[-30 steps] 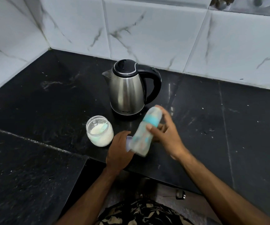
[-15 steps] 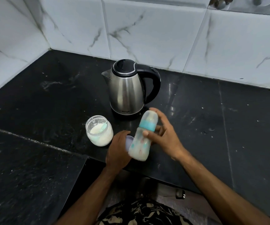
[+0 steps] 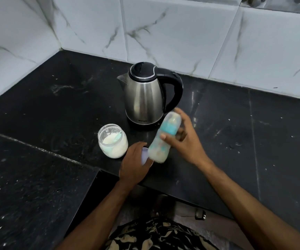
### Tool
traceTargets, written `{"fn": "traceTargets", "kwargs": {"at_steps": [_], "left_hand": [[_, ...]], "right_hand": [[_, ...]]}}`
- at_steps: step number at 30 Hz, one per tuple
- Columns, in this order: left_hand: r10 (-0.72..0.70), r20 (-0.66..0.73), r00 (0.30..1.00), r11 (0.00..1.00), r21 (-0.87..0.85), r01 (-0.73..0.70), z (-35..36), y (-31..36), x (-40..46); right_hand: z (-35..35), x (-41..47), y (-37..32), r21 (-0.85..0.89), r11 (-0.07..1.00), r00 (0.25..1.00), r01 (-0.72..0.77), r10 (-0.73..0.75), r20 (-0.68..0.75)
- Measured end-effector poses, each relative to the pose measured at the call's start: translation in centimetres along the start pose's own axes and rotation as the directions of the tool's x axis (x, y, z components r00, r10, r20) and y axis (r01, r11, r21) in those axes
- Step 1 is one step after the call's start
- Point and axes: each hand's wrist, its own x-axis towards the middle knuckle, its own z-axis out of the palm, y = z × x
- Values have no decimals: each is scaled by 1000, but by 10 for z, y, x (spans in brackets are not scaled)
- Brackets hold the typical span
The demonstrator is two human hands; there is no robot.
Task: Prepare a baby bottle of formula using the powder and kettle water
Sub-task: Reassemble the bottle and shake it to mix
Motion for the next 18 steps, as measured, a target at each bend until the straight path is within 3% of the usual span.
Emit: {"fn": "traceTargets", "kwargs": {"at_steps": [3, 6, 13, 18], "left_hand": [[-30, -31, 999, 999, -10, 30, 2, -2, -5], [-42, -12, 999, 999, -12, 42, -1, 1, -4], [-43, -3, 999, 999, 0, 43, -1, 2, -4], [-51, 0, 999, 999, 0, 51, -1, 2, -5]], "right_hand": [[-19, 27, -10, -197, 974, 992, 113, -123, -38], [-32, 51, -8, -339, 931, 988, 137, -153, -20], [-38, 68, 22, -437, 890, 991, 130, -116, 60], [-35, 66, 42, -415, 903, 994, 107, -100, 40]]}}
